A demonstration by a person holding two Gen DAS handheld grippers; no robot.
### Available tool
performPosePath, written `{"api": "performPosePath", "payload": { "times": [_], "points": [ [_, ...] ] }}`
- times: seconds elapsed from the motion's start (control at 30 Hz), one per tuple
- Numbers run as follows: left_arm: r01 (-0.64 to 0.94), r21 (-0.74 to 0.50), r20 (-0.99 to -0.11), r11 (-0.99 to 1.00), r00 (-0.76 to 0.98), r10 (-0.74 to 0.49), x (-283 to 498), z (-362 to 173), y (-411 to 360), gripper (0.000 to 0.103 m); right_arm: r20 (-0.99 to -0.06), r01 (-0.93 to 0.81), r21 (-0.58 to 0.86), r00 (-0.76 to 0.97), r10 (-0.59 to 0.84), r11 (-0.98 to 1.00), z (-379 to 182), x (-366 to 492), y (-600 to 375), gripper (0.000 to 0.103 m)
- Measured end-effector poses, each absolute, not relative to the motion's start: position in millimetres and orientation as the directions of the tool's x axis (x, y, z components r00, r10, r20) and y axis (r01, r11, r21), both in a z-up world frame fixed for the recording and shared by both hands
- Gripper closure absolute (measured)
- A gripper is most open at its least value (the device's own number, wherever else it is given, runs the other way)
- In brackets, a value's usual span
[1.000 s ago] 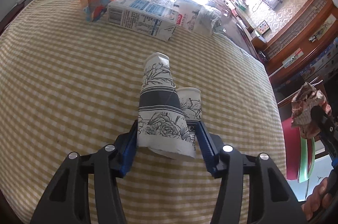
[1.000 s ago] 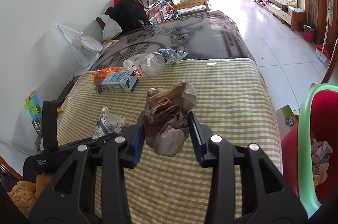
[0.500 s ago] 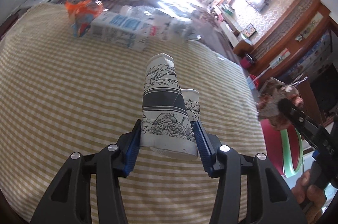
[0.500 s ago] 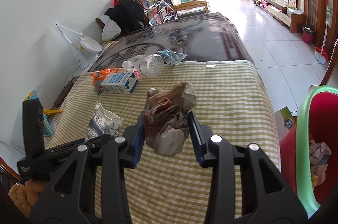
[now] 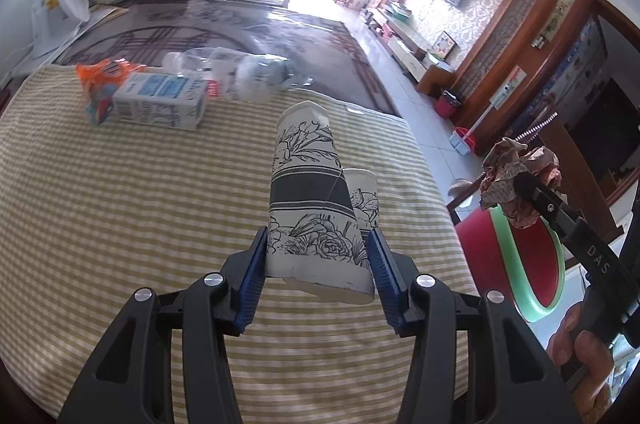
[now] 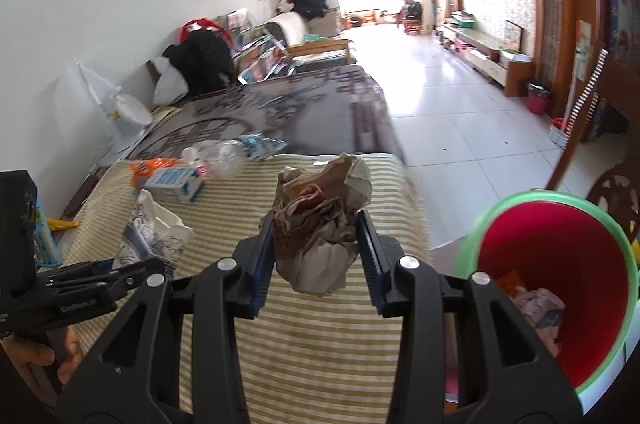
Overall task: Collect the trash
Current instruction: 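Carry the paper bag and cups to the red bucket and release both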
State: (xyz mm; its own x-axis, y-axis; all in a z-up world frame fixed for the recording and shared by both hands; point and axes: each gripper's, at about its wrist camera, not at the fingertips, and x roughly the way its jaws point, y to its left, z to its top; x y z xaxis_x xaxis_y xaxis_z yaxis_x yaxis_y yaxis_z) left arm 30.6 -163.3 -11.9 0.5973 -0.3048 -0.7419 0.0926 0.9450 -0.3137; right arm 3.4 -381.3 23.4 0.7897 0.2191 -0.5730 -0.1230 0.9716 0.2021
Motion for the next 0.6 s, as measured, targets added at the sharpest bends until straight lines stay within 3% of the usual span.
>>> {"api": "performPosePath", "payload": {
  "times": [0.6],
  "points": [
    [0.189,-0.309,-0.753,0.932,0.55,-0.361,37,-14,-228,0.057,-0.59,0.092,0.278,0.802,0.094,0.956,5,-12,-473,0.065]
  ]
}}
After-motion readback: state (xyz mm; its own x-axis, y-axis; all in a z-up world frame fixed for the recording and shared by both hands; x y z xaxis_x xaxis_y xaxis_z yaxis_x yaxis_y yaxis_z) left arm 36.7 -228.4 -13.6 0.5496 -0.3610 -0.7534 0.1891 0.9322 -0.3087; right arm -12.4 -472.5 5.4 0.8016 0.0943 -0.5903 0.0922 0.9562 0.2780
